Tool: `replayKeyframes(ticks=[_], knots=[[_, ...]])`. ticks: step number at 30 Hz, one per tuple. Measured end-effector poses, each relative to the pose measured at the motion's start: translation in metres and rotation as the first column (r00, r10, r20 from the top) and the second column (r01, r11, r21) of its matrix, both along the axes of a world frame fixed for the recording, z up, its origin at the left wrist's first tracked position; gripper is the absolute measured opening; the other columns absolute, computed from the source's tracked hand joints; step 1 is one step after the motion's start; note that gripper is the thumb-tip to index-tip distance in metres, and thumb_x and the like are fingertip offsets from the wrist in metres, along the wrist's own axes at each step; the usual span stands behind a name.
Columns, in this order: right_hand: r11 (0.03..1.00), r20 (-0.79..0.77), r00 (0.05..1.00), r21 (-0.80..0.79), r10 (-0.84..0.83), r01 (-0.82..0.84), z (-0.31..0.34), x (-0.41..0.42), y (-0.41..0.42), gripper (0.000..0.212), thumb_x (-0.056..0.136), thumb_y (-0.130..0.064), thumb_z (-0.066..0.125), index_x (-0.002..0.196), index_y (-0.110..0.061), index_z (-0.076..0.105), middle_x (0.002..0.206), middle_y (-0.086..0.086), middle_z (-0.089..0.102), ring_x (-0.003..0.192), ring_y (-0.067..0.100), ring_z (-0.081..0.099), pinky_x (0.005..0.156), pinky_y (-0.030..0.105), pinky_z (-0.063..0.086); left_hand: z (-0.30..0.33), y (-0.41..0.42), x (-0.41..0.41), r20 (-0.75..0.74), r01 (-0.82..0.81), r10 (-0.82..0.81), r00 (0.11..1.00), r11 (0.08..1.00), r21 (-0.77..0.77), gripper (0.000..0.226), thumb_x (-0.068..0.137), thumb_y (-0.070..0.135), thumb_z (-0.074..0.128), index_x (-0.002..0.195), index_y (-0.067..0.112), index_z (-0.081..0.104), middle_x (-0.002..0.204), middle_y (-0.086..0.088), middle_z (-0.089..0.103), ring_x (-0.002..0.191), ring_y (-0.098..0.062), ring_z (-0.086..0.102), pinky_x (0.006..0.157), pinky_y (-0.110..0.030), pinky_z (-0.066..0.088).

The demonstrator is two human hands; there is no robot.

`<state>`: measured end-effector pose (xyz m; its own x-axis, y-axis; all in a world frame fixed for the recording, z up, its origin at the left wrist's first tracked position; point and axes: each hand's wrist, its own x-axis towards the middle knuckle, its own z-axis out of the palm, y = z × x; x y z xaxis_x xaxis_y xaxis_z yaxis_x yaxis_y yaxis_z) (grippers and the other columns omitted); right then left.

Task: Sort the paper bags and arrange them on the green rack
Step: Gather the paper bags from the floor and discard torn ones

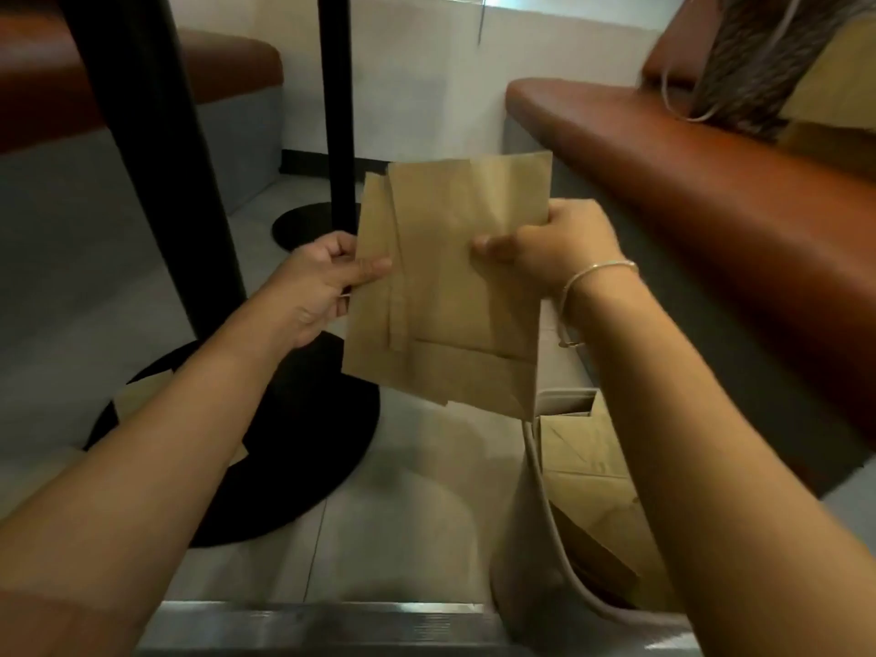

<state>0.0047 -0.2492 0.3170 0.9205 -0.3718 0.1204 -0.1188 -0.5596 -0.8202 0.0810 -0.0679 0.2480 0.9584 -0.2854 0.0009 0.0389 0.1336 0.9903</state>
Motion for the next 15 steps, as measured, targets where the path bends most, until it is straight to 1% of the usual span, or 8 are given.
replayKeyframes(ticks=[3, 5, 6, 7, 8, 10, 11, 15], knots=[[1.0, 0.017, 1.0, -0.028, 0.011, -0.01, 0.03, -0.03, -0.029, 0.017, 0.068, -0.023, 0.081, 0.08, -0.017, 0.07, 0.086, -0.003, 0.07, 0.08, 0.012, 0.066, 0.08, 0.031, 0.056, 0.024, -0.026, -0.01, 0.082, 0.039, -0.032, 0.996, 0.996, -0.086, 0.019, 0.082, 0.007, 0.063, 0.075, 0.02, 0.051, 0.076, 0.007, 0.068, 0.063, -0.001, 0.066, 0.053, -0.018, 0.053], [1.0, 0.02, 1.0, -0.021, 0.012, -0.011, 0.045, -0.054, -0.048, 0.012, 0.074, -0.019, 0.077, 0.076, -0.021, 0.065, 0.076, -0.009, 0.063, 0.064, 0.003, 0.06, 0.063, 0.018, 0.055, 0.036, -0.045, -0.021, 0.118, 0.087, -0.073, 0.99, 0.988, -0.124, 0.018, 0.082, 0.008, 0.063, 0.076, 0.02, 0.051, 0.079, 0.005, 0.065, 0.064, -0.002, 0.065, 0.053, -0.018, 0.053], [1.0, 0.014, 1.0, -0.024, 0.0, 0.0, 0.052, -0.065, -0.057, 0.016, 0.074, -0.019, 0.076, 0.073, -0.024, 0.061, 0.074, -0.011, 0.061, 0.062, 0.0, 0.057, 0.056, 0.015, 0.052, 0.041, -0.056, -0.027, 0.137, 0.115, -0.099, 0.986, 0.986, -0.117, 0.017, 0.083, 0.008, 0.064, 0.077, 0.019, 0.052, 0.079, 0.005, 0.065, 0.064, -0.003, 0.066, 0.054, -0.02, 0.053], [0.999, -0.012, 1.0, -0.034, -0.014, 0.013, 0.057, -0.075, -0.067, 0.018, 0.074, -0.02, 0.075, 0.071, -0.027, 0.059, 0.075, -0.012, 0.06, 0.063, 0.001, 0.056, 0.053, 0.015, 0.049, 0.043, -0.067, -0.033, 0.155, 0.144, -0.129, 0.979, 0.986, -0.089, 0.016, 0.083, 0.008, 0.064, 0.079, 0.019, 0.053, 0.079, 0.005, 0.065, 0.066, -0.004, 0.066, 0.054, -0.021, 0.054], [0.998, -0.04, 0.999, -0.044, -0.035, 0.033, 0.062, -0.083, -0.077, 0.019, 0.073, -0.021, 0.076, 0.07, -0.028, 0.058, 0.076, -0.011, 0.06, 0.066, 0.004, 0.056, 0.056, 0.017, 0.048, 0.045, -0.078, -0.039, 0.168, 0.176, -0.165, 0.972, 0.983, -0.052, 0.015, 0.083, 0.007, 0.064, 0.083, 0.018, 0.054, 0.08, 0.004, 0.066, 0.067, -0.005, 0.067, 0.056, -0.023, 0.055], [0.993, -0.107, 0.99, -0.074, -0.097, 0.089, 0.067, -0.094, -0.092, 0.02, 0.069, -0.024, 0.078, 0.069, -0.028, 0.058, 0.079, -0.007, 0.061, 0.073, 0.012, 0.059, 0.071, 0.03, 0.049, 0.044, -0.099, -0.05, 0.165, 0.252, -0.251, 0.954, 0.968, 0.015, 0.017, 0.083, 0.003, 0.064, 0.088, 0.015, 0.053, 0.084, 0.001, 0.066, 0.068, -0.006, 0.067, 0.058, -0.024, 0.057], [0.989, -0.153, 0.98, -0.099, -0.128, 0.113, 0.067, -0.098, -0.098, 0.021, 0.068, -0.025, 0.079, 0.069, -0.028, 0.058, 0.078, -0.006, 0.06, 0.074, 0.015, 0.058, 0.073, 0.034, 0.048, 0.041, -0.108, -0.055, 0.15, 0.294, -0.298, 0.943, 0.955, 0.049, 0.018, 0.082, 0.002, 0.065, 0.089, 0.015, 0.053, 0.086, 0.0, 0.066, 0.068, -0.005, 0.067, 0.056, -0.022, 0.057], [0.973, -0.293, 0.933, -0.154, -0.21, 0.17, 0.05, -0.11, -0.113, 0.02, 0.071, -0.021, 0.077, 0.07, -0.024, 0.057, 0.076, -0.002, 0.059, 0.068, 0.016, 0.056, 0.055, 0.029, 0.041, 0.026, -0.131, -0.065, 0.052, 0.442, -0.461, 0.886, 0.873, 0.206, 0.021, 0.081, 0.006, 0.068, 0.094, 0.017, 0.055, 0.091, 0.0, 0.067, 0.075, -0.004, 0.066, 0.057, -0.016, 0.054]])
